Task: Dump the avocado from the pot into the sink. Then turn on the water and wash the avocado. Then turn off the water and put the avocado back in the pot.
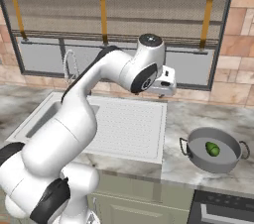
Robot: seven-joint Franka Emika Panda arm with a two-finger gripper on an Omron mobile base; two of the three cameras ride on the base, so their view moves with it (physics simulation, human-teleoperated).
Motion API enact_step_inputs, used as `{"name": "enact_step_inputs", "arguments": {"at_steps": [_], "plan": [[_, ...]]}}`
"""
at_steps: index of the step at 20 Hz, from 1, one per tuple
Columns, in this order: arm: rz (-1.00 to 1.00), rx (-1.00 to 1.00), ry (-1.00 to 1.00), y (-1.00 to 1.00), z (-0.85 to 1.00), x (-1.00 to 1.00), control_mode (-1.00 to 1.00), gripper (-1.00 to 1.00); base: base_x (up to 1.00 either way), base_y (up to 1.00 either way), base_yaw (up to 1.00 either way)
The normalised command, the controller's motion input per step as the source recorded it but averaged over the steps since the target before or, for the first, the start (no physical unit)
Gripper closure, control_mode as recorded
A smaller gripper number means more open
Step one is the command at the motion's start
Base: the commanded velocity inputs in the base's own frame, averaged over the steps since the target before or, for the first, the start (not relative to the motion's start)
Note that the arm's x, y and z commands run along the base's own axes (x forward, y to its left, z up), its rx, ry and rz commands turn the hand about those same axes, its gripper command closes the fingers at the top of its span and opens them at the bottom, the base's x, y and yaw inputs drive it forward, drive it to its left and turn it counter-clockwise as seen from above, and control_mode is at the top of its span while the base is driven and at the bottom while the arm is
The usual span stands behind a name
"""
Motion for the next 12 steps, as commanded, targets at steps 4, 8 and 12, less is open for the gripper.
{"name": "enact_step_inputs", "arguments": {"at_steps": [4,8,12], "plan": [[0.0,-0.04,0.03,-0.46,-0.2,0.0,-1.0,-1.0,0.0,0.0,0.0],[0.0,-0.05,0.02,-0.47,-0.35,0.0,-1.0,-1.0,0.0,0.0,0.0],[0.0,-0.06,0.06,-0.41,-0.45,0.0,-1.0,-1.0,0.0,0.0,0.0]]}}
